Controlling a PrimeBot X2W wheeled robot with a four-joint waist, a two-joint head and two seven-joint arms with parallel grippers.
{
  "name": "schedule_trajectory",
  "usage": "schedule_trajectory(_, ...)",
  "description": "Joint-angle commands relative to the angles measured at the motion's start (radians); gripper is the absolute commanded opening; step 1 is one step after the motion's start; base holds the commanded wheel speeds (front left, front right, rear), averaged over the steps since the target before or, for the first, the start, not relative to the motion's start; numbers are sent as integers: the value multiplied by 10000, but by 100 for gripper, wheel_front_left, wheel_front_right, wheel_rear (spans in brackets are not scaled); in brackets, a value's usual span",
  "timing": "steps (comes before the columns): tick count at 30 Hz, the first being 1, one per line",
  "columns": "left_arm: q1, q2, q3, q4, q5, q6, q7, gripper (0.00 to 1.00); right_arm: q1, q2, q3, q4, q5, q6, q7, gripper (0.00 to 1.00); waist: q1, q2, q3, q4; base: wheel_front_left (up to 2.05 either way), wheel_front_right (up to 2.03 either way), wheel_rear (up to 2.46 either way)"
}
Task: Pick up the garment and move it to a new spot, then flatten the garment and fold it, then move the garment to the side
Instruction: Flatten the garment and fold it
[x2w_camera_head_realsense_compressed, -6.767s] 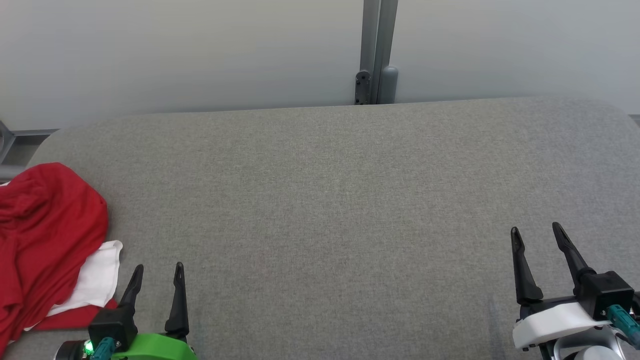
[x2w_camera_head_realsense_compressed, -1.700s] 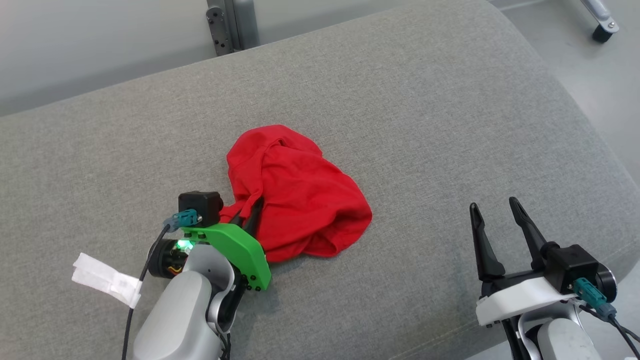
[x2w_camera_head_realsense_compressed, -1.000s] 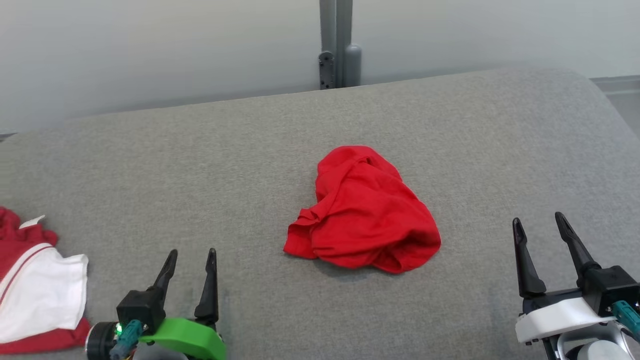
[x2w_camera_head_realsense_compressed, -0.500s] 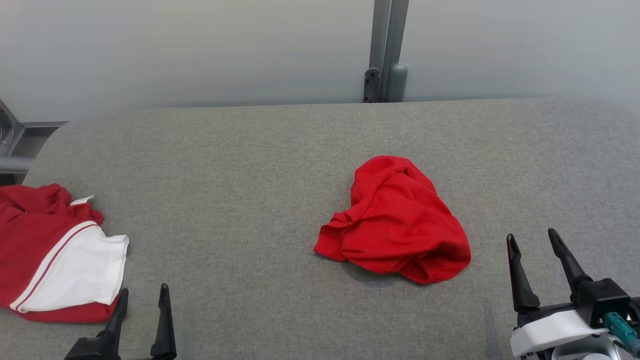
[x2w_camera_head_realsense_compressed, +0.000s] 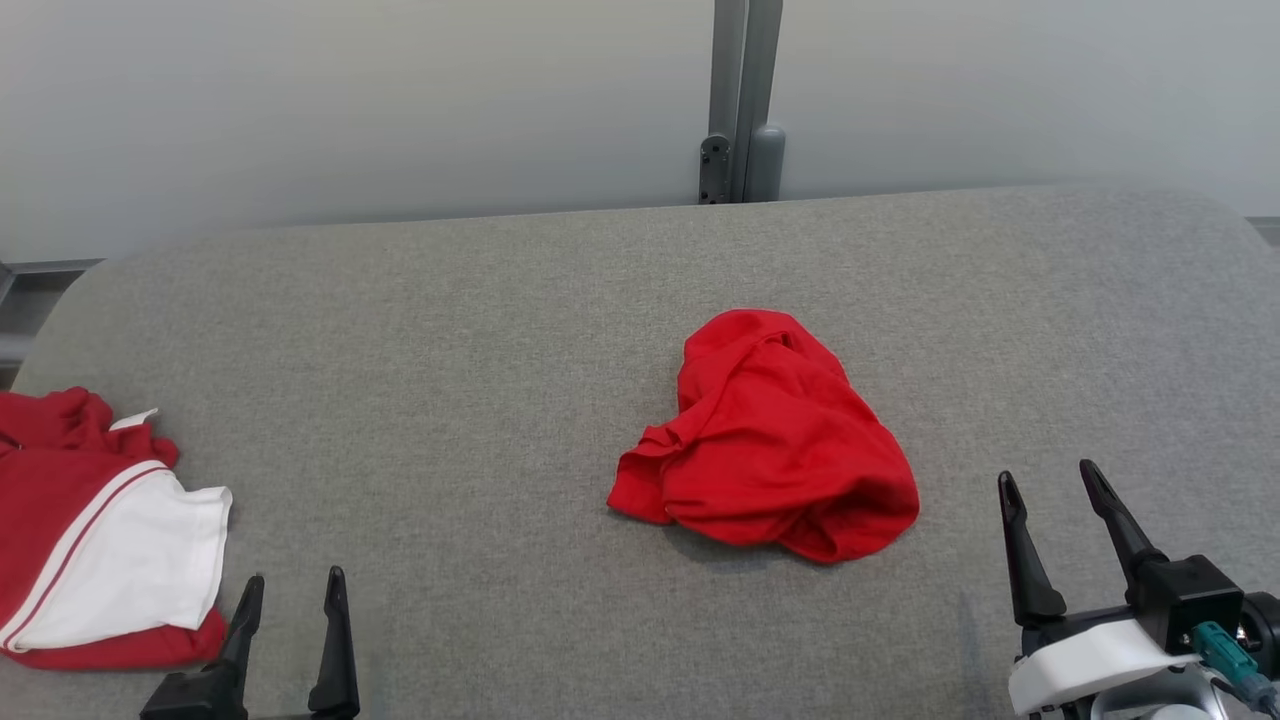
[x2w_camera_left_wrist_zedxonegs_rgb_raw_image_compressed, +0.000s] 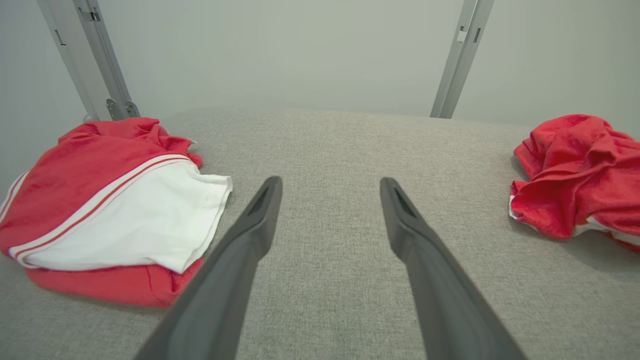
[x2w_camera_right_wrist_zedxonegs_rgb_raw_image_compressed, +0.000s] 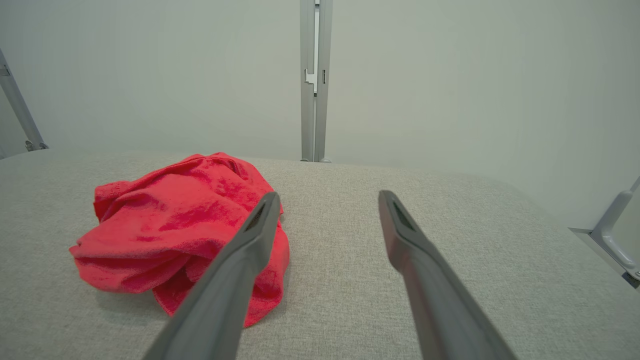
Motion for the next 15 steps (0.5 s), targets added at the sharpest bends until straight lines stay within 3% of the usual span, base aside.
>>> schedule_trajectory(1, -197, -63, -71, -45, 34, -26, -29, 100, -165, -16, 4, -10, 31, 1, -31, 100, 0, 0, 37, -165, 0, 0, 0)
schedule_trajectory(8, -997, -69, -2386, -175, -58, -47, 60, 100, -360, 1, 170, -105, 79, 1, -31, 100, 0, 0, 196, -977, 0, 0, 0)
schedule_trajectory(15, -2429, 83, -4675, 444, -95, -44, 1093, 100, -648, 115, 217, -138, 208, 1, -31, 100, 0, 0, 822, -2049, 0, 0, 0)
